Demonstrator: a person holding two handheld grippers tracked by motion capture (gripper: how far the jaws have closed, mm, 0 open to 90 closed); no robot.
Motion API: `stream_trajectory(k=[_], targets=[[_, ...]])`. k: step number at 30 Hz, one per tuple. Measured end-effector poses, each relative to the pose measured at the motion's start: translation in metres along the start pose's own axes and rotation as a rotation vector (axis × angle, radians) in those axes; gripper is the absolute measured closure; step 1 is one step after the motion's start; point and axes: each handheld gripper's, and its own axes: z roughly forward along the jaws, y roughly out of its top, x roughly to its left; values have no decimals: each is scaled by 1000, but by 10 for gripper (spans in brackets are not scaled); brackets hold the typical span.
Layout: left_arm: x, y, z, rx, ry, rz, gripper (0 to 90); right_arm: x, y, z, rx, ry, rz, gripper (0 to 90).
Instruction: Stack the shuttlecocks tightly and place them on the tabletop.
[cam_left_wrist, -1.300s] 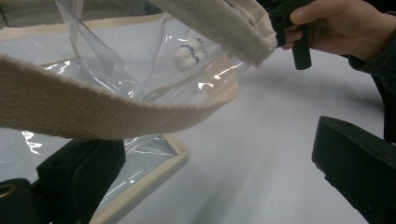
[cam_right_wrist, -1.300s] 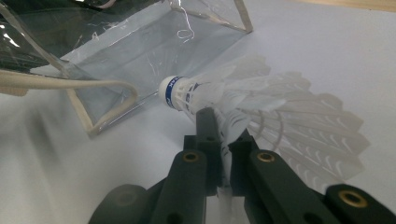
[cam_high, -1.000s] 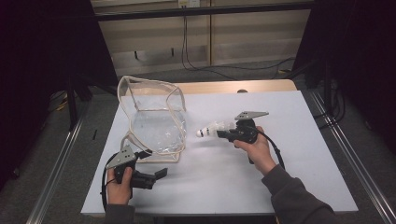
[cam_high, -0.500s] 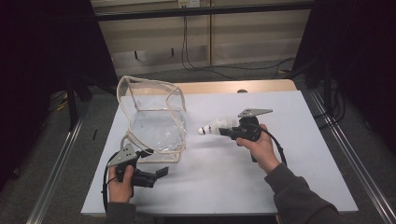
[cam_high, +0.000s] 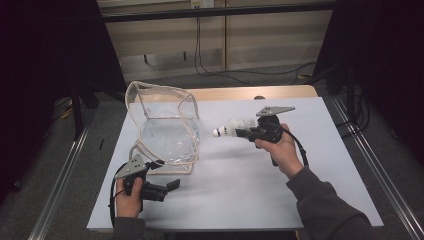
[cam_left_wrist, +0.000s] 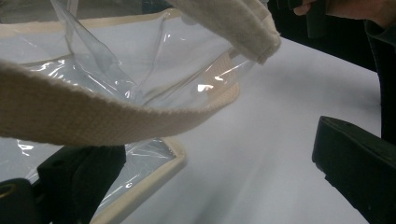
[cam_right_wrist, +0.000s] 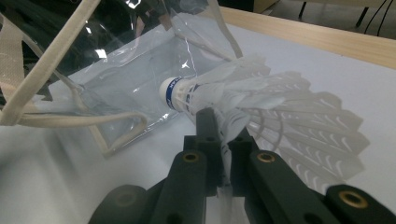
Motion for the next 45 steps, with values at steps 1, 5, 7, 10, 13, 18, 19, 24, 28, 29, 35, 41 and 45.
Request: stream_trajectory(k=[1,5,7,10,13,18,19,24,28,29,35,41,45], targets=[[0,0,0,2,6,3,28,0,1,-1,1,1,0,878],[0,-1,-1,-6,4,-2,29,1,7,-5,-3,-4,-7,878],[1,-1,-2,-8,9,-2,28,2,10,-7,-5,-3,-7,878],[1,-1,-2,-8,9,-5,28,4,15,-9,-8,-6,-15,878],[2,-2,-3,-13,14,-7,28,5,17,-9,0,-4,-18,878],[3,-2,-4,-18,17,-11,28,8,24,-10,-3,-7,-23,878],[3,-2,-3,-20,15,-13,28,8,25,-10,-4,-8,-25,878],[3,-2,-4,-22,12,-13,27,10,32,-11,-2,-10,-31,879],[3,-2,-4,-24,9,-16,27,11,39,-13,-2,-15,-34,878],[3,-2,-4,-24,9,-15,27,11,41,-13,-3,-16,-36,878],[3,-2,-4,-26,11,-14,27,16,53,-16,-10,-19,-52,878],[3,-2,-5,-22,13,-11,27,23,65,-17,-15,-21,-72,878],[2,-2,-5,-26,11,-15,27,28,72,-16,-16,-20,-80,878]])
